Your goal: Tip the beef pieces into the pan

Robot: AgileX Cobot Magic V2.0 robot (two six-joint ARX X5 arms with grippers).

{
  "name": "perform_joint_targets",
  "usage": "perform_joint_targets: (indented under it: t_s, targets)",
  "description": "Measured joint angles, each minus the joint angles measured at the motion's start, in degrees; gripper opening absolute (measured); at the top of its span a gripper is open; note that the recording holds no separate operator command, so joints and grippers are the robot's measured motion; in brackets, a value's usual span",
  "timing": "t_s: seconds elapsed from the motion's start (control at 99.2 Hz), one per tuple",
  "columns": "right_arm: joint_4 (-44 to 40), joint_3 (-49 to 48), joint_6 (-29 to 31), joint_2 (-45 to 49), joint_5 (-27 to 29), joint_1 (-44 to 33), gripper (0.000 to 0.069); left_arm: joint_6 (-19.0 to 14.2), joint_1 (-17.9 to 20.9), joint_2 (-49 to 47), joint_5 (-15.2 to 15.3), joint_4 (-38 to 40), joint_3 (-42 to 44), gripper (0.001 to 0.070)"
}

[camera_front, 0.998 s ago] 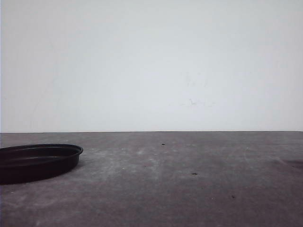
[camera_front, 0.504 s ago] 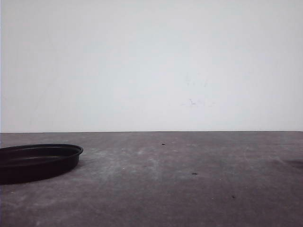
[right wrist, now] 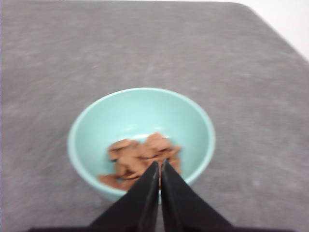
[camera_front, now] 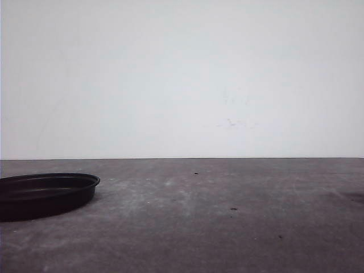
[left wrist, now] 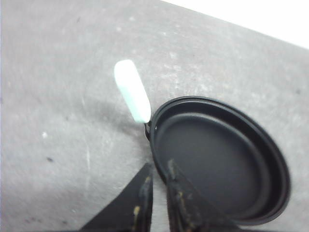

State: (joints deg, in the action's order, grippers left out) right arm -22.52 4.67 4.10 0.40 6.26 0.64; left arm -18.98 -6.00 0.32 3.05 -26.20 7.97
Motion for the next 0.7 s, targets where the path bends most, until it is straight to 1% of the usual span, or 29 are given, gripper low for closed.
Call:
perform_joint_targets:
  t_s: [0.06,0.181,0.252,0.323,0.403,0.474,0.564,0.696]
  targets:
    - [0.00,-0.02,0.28,0.00,1.01,0.00,0.0004,-1.36,0.00,0.00,0.00,0.00,0.00,0.0029]
    - [0.00,-0.02,0.59,0.00,1.27,0.00,0.0004,-2.54,0.00,0.00,-0.24,0.00,0.00,0.0029]
    - [0.00,-0.02,0.87,0.00,1.25,0.00,0.0004,-4.02,0.00,0.00,-1.77,0.00,0.00,0.0029]
    - [0.15,-0.02,2.21,0.00,0.74,0.00,0.0004,-6.25,0.00,0.00,-3.32,0.33,0.00,0.0027]
    - [1.75,0.00,5.57,0.00,-2.45,0.00,0.0004,-7.85,0.04,0.00,-5.79,0.92,0.09,0.0023]
    - [4.50,0.15,9.42,0.00,-6.60,0.00,0.0004,-8.72,0.02,0.68,-7.54,0.37,0.92,0.0023]
    - [7.43,1.49,13.75,0.00,-10.34,0.00,0.0004,-10.47,-0.04,3.89,-7.63,0.42,3.76,0.0023]
    - [7.76,6.67,17.62,0.39,-12.66,0.04,0.0004,-12.24,-0.04,10.75,-7.82,0.98,9.62,0.0023]
